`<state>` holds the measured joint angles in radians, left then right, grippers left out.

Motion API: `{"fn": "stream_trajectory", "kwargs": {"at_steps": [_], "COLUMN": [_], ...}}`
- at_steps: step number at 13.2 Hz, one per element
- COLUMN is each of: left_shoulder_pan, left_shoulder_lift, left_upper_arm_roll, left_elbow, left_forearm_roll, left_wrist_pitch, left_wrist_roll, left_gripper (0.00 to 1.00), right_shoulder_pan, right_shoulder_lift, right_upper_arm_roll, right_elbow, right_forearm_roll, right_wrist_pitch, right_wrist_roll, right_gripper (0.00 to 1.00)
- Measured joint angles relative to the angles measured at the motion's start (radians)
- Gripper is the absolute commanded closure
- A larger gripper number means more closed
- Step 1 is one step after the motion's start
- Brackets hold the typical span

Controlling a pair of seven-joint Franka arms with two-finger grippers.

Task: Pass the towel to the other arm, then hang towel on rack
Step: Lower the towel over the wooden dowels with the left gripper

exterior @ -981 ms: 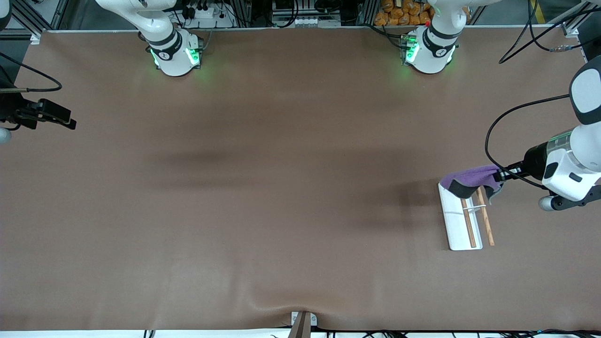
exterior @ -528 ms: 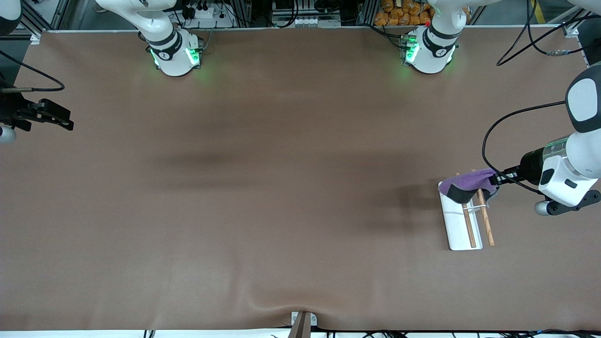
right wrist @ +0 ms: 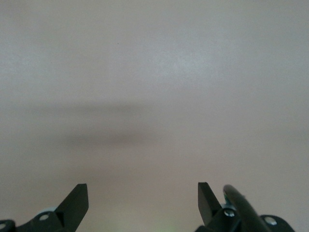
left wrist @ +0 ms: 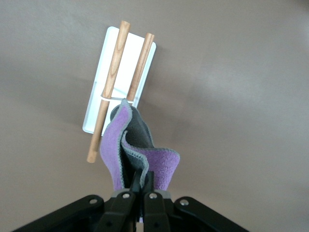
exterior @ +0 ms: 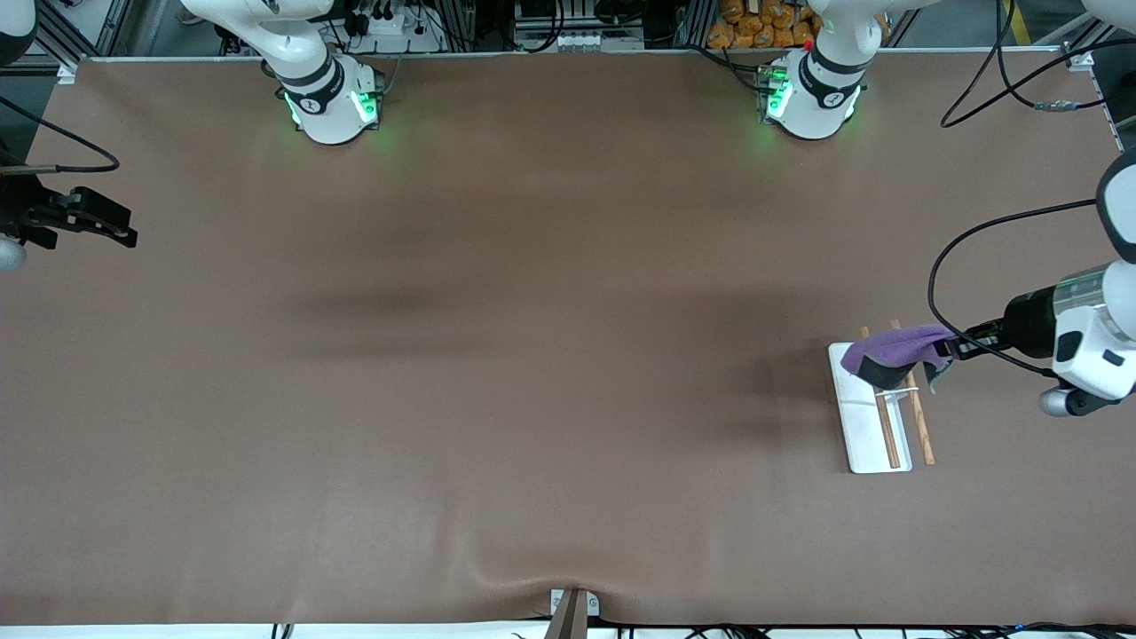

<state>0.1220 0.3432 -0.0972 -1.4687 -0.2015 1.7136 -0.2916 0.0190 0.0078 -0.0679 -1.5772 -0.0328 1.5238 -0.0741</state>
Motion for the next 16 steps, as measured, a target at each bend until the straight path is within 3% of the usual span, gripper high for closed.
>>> {"fn": "stream_trajectory", "kwargs": {"at_steps": [5,10,16], "left_shoulder_pan": [-0.014,-0.013,0.036], "left_shoulder_lift": [0.024,0.088,0.093], "left_upper_arm_roll": [-0.01,-0.01,-0.003], "left_elbow": [0.0,0.0,0.013], "left_forearm_roll": [-0.066,-0.069,-0.069], "left_wrist_pitch": [0.015,0.077,0.08], "left_wrist_roll": [0.0,0.004,0.062], "left_gripper": [1.0,1.0,1.0], "right_shoulder_pan": [0.0,0.0,0.0], "right_shoulder_lift": [0.0,0.0,0.0], "right_upper_arm_roll": [0.0,0.0,0.0], "right_elbow": [0.001,0.001,0.001], "right_forearm_roll": [0.0,0.0,0.0], "right_wrist_pitch": [-0.001,-0.001,-0.001], "right_wrist_roll": [0.0,0.0,-0.001], "right_gripper": [0.0,0.0,0.0]}}
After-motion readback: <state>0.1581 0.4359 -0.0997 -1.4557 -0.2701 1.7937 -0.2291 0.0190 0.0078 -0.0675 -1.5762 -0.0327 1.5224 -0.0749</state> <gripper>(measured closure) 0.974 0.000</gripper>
